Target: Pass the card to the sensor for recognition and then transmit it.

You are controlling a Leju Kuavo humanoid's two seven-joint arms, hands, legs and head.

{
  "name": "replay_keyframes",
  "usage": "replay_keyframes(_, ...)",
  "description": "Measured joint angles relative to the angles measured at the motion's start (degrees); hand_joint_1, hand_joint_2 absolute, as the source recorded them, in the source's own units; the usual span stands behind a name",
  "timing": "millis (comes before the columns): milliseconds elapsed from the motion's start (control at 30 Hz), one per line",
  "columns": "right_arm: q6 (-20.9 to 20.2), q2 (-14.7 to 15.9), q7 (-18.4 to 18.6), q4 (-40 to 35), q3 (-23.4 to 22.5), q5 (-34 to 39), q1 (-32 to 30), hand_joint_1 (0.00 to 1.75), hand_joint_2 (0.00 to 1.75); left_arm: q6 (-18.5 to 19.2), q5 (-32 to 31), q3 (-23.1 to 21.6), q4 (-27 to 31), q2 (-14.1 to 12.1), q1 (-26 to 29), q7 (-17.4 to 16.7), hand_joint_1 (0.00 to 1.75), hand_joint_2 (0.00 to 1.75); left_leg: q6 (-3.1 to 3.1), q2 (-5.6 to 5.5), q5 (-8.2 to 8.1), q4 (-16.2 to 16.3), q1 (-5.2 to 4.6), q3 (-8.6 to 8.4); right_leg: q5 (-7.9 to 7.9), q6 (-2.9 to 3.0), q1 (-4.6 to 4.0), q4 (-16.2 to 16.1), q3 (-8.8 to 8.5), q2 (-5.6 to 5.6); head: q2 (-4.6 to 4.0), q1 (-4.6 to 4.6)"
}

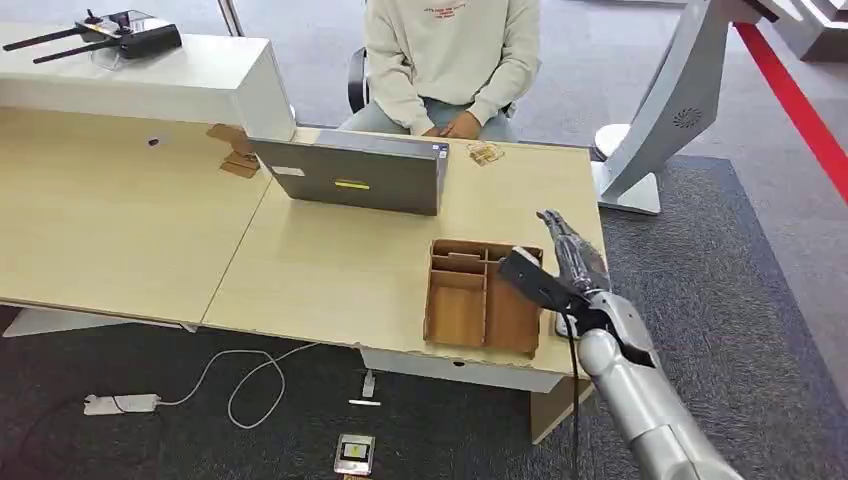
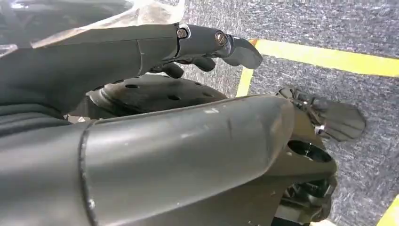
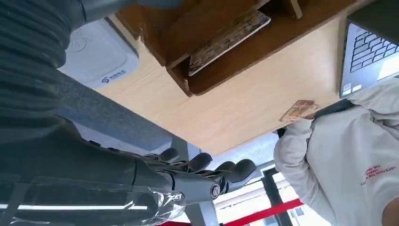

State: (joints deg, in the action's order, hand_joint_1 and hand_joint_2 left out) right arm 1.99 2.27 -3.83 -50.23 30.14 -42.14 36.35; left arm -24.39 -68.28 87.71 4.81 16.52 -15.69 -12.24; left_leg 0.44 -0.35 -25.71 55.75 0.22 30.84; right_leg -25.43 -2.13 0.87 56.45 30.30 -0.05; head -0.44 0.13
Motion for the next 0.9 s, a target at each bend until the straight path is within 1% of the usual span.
replay_keyframes(67,0.37,-0.55,0.02,0.44,0.07,-0.24,-0.20,0.00,1.75,-0.31,0.13,0.00,0.00,0.11,-0.03,-0.02,0.00,0.00,0.00,-0.02,0.00,0.00,0.00,0.00,0.00,0.00,0.00,0.00,0.00,0.00,0.00,0.02)
replay_keyframes(200,2.34,-2.21,1.73,1.11,0.11,-0.85,-1.52,0.00,1.75,-0.33,0.72,0.00,0.00,0.15,-0.04,-0.07,0.00,0.00,-0.01,0.02,0.00,-0.01,0.01,0.00,-0.01,0.01,-0.01,0.00,0.01,0.00,0.00,0.00)
replay_keyframes(500,3.21,-4.33,1.42,3.01,0.15,-0.94,-2.49,0.00,1.75,-1.20,1.44,0.00,0.02,0.17,0.01,-0.42,0.00,0.00,-0.01,0.00,0.00,-0.01,0.01,0.01,0.00,0.01,-0.01,0.00,0.02,0.00,0.00,0.02)
replay_keyframes(633,3.06,-4.48,-0.35,4.00,0.15,0.09,-1.86,0.00,1.75,-1.14,2.08,0.00,0.02,0.31,0.00,-0.46,0.00,0.00,0.00,0.02,0.00,0.00,0.00,0.01,0.00,0.01,0.00,0.00,0.02,0.00,0.00,0.00)
replay_keyframes(800,1.53,-4.39,-3.48,5.90,0.15,0.99,0.31,0.00,1.75,-1.79,1.64,0.00,0.02,0.46,-0.01,-0.79,0.00,0.00,0.00,0.01,0.00,0.00,0.00,0.01,0.00,0.01,-0.01,0.00,0.02,0.00,0.00,0.00)
replay_keyframes(900,1.51,-4.39,-4.39,6.95,0.15,1.23,1.25,0.00,1.75,-1.92,1.66,0.00,0.02,0.50,-0.01,-0.94,0.00,0.00,-0.01,0.01,0.00,0.00,0.00,0.01,0.00,0.01,-0.01,0.00,0.02,0.00,0.00,0.00)
